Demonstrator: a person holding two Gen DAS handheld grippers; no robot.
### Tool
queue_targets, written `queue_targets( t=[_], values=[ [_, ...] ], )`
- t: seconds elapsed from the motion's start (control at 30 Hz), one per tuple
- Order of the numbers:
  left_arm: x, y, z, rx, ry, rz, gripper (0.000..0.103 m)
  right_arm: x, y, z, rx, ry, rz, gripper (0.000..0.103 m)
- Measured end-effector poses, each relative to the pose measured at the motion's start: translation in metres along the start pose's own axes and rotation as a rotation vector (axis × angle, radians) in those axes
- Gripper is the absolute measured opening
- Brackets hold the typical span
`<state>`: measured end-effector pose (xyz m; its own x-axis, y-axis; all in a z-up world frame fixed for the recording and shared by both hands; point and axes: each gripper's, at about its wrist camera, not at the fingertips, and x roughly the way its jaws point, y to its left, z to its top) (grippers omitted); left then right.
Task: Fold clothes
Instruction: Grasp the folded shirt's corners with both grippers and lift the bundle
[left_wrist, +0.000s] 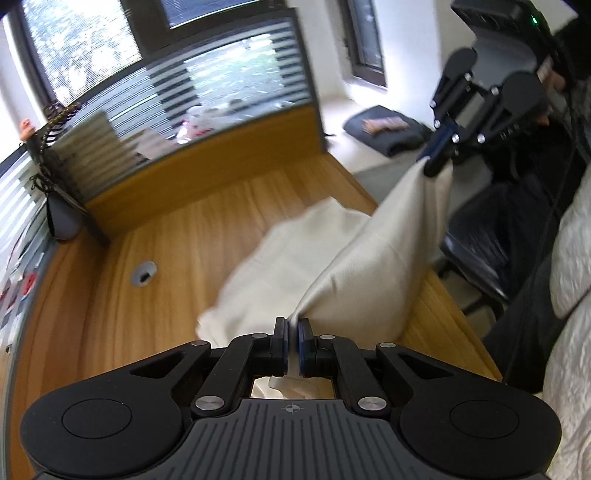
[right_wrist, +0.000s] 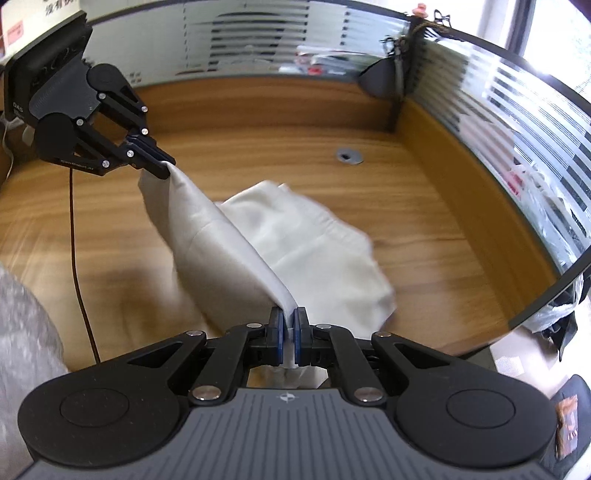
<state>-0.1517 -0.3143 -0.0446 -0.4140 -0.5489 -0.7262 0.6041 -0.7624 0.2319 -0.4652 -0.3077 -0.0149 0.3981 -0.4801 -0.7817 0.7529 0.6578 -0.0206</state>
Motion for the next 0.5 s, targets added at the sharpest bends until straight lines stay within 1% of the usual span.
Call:
queue_targets(
  t=[0.1,0.23,0.33,0.5],
  values=[
    [0.017,0.021,0.022,-0.037,0.005,0.013,0.007,0.013,-0.030,0.015,0.022,-0.010,0.010,0.006],
    [0.049,0.051,0.040,-0.099,0.040,0.033,0.006,0.042,-0.074,0.030,0.031,-0.002,0.030,0.006],
    [0.072,0.074,0.040,-0.173,0.065,0.046,0.004,0.066,-0.098,0.033,0.008,0.010,0.044,0.006],
    [0.115,0.091,0.028,-0.275,0.135,0.098,0.002,0.119,-0.133,0.040,0.033,0.047,0.082,0.006]
  ],
)
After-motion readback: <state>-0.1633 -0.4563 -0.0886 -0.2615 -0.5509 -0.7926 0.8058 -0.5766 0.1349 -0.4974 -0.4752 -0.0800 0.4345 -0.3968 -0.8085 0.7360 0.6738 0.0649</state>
